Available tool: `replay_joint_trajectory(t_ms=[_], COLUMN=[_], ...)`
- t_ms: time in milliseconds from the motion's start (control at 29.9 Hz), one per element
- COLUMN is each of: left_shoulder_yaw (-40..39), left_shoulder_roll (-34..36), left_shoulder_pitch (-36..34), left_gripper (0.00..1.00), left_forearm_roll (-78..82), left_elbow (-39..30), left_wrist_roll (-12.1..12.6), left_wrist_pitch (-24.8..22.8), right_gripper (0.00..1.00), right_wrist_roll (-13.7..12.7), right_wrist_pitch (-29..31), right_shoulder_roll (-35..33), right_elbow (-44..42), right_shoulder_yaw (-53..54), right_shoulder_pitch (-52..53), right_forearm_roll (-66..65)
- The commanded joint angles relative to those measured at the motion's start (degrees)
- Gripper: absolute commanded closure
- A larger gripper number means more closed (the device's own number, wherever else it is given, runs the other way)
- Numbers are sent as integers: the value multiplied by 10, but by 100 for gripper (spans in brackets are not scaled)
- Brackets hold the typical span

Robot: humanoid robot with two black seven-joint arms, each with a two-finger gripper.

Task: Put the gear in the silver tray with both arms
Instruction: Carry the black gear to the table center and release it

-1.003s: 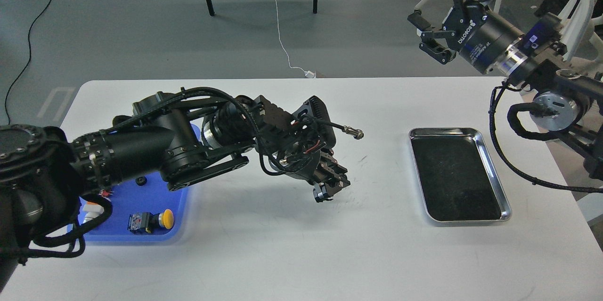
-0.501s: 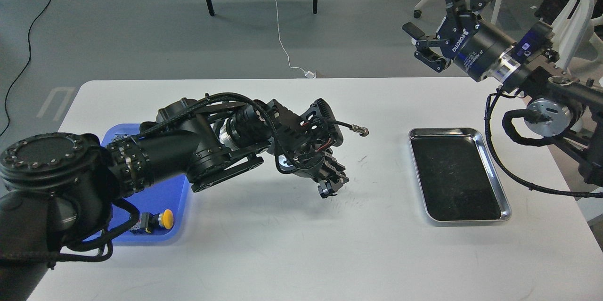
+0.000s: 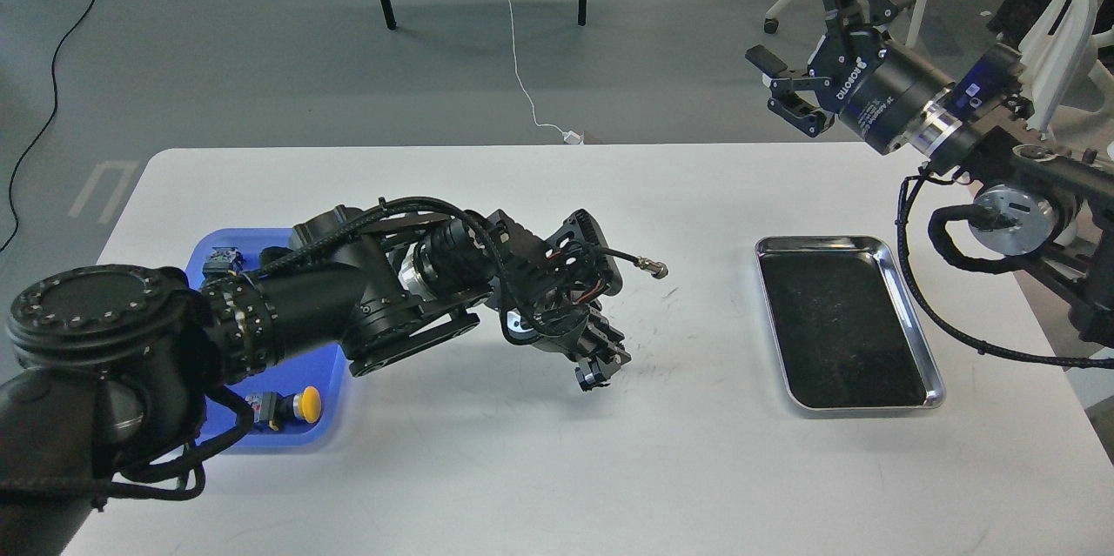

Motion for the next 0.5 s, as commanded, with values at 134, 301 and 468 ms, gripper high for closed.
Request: replay_joint_trajectory(t_ms=[134, 301, 468], left_shoulder_yaw=[1, -2, -10], left_shoulder_roll=[0, 0, 0], left_shoulder_pitch=[6, 5, 2], left_gripper=[81, 30, 7], left_forearm_roll=[0, 0, 0], left_elbow=[1, -1, -15], left_wrist_roll=[0, 0, 0], left_wrist_pitch=[0, 0, 0], right_gripper=[1, 1, 1], right_wrist_roll=[0, 0, 0], right_wrist_pitch=[0, 0, 1], right_shoulder_roll=[0, -3, -10], right_elbow=[0, 0, 1], right_shoulder_yaw=[0, 0, 2], right_shoulder_pitch=[-6, -7, -17], right_forearm_roll=[0, 0, 1])
